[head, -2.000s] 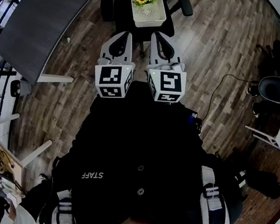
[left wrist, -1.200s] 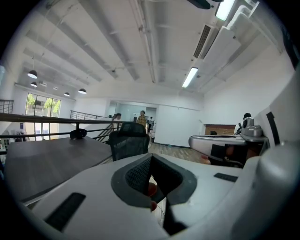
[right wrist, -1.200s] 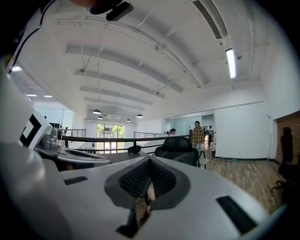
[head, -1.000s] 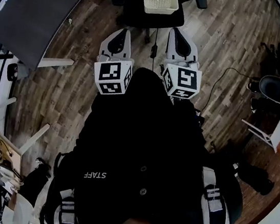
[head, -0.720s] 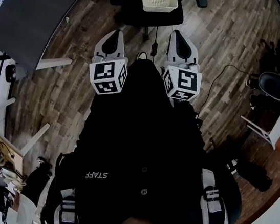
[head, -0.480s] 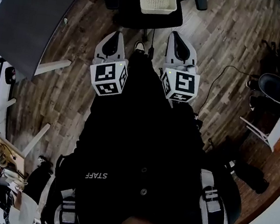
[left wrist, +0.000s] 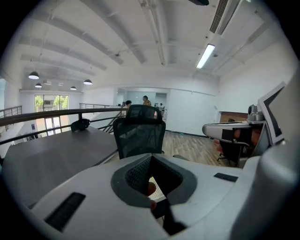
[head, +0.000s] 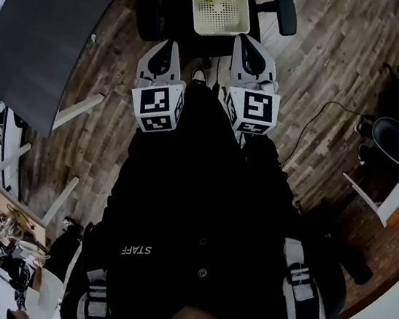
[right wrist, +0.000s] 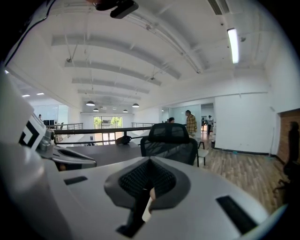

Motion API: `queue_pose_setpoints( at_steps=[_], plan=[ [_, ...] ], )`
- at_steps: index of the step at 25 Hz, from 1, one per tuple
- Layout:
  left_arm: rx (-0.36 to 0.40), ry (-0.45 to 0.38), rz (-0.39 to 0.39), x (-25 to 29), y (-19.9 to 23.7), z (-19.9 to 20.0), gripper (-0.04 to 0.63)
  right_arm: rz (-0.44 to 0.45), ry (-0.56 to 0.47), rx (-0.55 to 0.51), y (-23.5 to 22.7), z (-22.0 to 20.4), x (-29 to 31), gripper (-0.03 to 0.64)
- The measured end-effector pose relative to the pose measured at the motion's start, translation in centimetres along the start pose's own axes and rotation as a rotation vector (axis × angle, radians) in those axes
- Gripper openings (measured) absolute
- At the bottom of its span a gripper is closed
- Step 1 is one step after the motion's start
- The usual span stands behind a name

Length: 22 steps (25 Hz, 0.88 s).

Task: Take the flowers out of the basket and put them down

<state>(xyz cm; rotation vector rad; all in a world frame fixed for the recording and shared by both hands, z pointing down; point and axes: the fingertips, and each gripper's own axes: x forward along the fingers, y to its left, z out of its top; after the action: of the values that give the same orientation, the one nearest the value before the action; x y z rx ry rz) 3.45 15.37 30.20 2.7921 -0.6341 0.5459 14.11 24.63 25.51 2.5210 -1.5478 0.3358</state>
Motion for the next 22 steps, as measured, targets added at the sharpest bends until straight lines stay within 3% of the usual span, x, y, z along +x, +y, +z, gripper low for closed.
queue_pose_setpoints(
  at_steps=[8,14,22],
  plan=[
    [-0.013,0.015,0.008,5.6,-0.7,0.8,-0.002,0.072,0.003,0.007,-0.9,-0.6,5.2,0.012],
    [0.000,0.017,0.017,9.0,0.8,0.2,-0.002,0.044,0.071,0.032,-1.6,-3.9,9.2,0.012],
    [-0.007,0.091,0.000,15.4,3.8,-3.7,-0.002,0.013,0.150,0.079,-2.1,-9.2,15.2,0.012]
  ],
)
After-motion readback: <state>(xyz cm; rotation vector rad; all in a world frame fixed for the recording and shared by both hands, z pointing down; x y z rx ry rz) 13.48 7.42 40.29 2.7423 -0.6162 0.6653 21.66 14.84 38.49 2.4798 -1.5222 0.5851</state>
